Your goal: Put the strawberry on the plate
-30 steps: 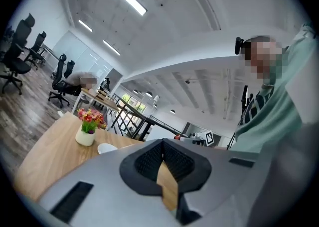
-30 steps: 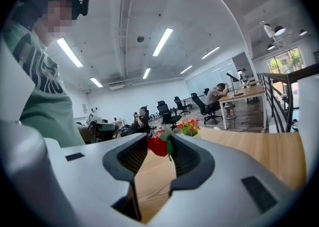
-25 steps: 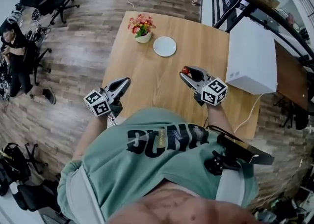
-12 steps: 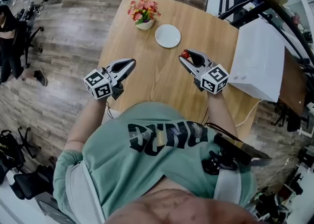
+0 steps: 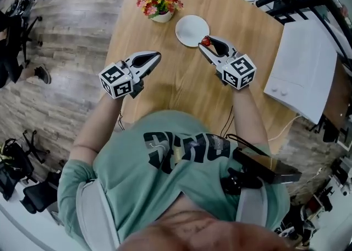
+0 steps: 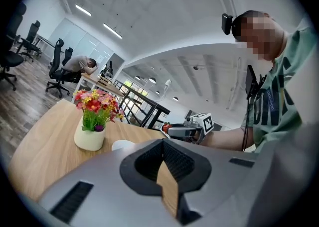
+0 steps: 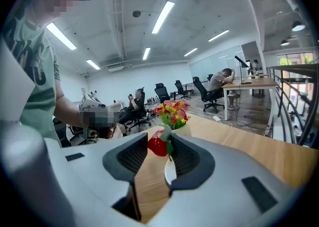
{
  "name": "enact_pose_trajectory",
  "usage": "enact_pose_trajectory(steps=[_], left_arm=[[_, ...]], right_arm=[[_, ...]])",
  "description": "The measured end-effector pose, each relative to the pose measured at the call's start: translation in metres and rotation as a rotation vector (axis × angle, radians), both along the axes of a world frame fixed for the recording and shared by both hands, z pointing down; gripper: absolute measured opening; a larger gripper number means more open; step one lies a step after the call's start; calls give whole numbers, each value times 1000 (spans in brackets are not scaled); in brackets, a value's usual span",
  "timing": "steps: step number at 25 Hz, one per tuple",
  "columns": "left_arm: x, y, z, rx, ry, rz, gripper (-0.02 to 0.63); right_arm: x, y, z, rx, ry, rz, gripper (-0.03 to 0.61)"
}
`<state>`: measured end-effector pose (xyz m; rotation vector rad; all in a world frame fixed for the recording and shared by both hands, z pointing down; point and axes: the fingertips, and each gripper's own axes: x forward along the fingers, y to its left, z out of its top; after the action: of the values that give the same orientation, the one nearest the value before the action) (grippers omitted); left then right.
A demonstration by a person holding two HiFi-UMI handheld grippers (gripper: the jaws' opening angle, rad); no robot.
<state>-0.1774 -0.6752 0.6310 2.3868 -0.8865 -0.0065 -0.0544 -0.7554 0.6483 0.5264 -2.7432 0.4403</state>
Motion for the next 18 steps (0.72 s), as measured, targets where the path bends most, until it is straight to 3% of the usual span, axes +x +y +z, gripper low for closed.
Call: enact_pose_trajectory(steps=[18], left_arm=[[16,-67,75,-67,-14,25,5]], right_arm=[[-29,-61,100,-29,183,-42,149]])
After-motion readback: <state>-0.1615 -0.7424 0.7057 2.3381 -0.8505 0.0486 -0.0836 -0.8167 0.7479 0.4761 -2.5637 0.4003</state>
